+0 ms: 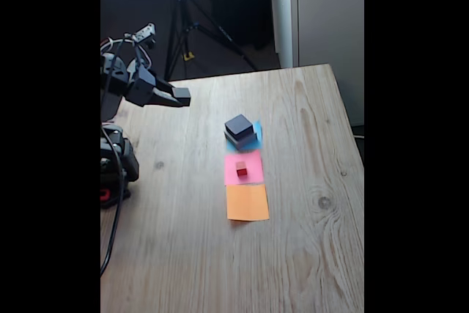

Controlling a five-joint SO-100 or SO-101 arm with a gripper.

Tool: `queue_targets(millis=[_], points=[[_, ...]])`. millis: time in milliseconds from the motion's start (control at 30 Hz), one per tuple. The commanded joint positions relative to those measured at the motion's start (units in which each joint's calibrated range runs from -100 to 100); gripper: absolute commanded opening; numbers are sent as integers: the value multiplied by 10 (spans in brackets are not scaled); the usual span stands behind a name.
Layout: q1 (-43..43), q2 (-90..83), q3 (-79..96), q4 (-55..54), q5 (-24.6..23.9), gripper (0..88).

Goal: Tower of hanoi

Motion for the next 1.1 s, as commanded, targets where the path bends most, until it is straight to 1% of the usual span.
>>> queue_targets(millis=[0,267,300,433,567,767,933,1067], points=[[-15,-35,142,-162,9,61],[-69,1,407,-528,9,66],[-76,7,423,-552,9,67],[-107,43,472,-638,9,69],[-127,119,475,-727,5,75],[-132,227,465,-843,9,75],[-126,306,442,-909,9,77],[-125,342,421,-927,9,77]])
